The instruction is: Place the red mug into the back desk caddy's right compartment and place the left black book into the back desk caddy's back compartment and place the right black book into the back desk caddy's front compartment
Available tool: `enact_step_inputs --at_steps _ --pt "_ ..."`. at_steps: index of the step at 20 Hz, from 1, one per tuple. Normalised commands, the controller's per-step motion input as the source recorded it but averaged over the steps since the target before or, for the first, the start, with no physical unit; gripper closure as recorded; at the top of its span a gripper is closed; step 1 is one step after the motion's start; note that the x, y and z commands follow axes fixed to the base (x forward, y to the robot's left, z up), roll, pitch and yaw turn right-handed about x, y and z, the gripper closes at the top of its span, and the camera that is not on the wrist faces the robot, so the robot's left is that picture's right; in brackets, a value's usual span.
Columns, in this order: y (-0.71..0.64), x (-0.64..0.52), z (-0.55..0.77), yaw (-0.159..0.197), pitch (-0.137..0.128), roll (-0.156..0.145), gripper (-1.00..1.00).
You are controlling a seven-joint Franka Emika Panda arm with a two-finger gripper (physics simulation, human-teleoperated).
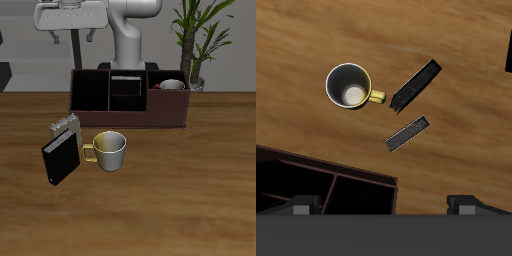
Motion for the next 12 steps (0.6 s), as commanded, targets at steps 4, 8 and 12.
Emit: enact_step_inputs --at_steps 4,8,12 --pt "-0.21 0.18 0.11 -0.166 0.022 -0.016 -1.0" --pt "-0.11 0.18 0.09 -0.022 -0.046 0.011 -1.0" --pt "-0.29 0.3 -0.03 -0.038 0.008 -0.078 -1.0"
